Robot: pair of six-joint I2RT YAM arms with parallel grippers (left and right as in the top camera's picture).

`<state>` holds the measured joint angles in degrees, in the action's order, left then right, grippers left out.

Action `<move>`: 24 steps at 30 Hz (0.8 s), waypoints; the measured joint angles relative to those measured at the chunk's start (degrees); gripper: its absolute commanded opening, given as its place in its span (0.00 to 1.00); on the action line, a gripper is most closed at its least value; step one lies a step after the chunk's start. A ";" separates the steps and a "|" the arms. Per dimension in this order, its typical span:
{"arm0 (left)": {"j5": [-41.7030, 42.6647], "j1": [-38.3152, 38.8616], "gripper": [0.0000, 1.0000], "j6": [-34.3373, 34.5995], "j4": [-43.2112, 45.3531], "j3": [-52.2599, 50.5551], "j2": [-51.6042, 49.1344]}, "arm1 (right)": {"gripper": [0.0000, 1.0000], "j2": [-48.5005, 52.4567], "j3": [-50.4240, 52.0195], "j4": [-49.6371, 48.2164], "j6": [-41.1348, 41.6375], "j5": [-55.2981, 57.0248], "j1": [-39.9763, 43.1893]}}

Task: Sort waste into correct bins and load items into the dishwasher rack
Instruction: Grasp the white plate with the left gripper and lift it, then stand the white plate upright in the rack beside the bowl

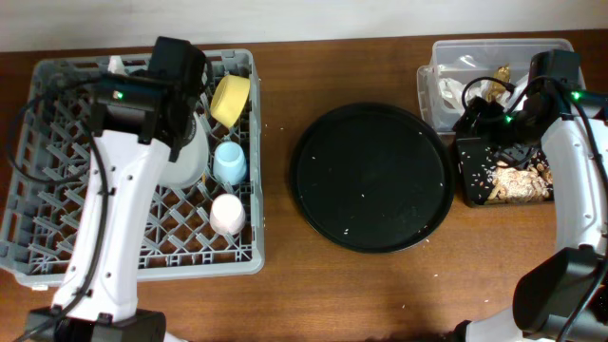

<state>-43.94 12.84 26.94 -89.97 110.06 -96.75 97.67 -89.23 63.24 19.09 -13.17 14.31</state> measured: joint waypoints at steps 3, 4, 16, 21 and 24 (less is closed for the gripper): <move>-5.44 0.00 0.00 1.25 12.11 -14.21 0.42 | 0.98 0.00 0.02 -0.04 -0.02 0.00 0.00; -7.80 0.00 0.00 1.33 14.34 -16.17 0.33 | 0.98 0.00 0.02 -0.02 0.00 0.00 0.00; -14.78 0.00 0.00 -0.79 30.47 -19.32 -5.31 | 0.99 0.00 0.02 -0.02 -0.02 0.00 0.00; -4.79 -0.07 0.66 -1.22 35.80 -19.39 -7.41 | 0.98 0.00 0.02 -0.02 0.02 0.00 0.00; 0.33 0.11 0.86 -1.33 36.28 -19.39 -7.41 | 0.98 0.00 0.02 -0.02 -0.04 0.00 0.00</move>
<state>-43.62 12.95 25.61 -53.69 90.67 -104.16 97.67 -89.21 63.22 19.05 -13.17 14.31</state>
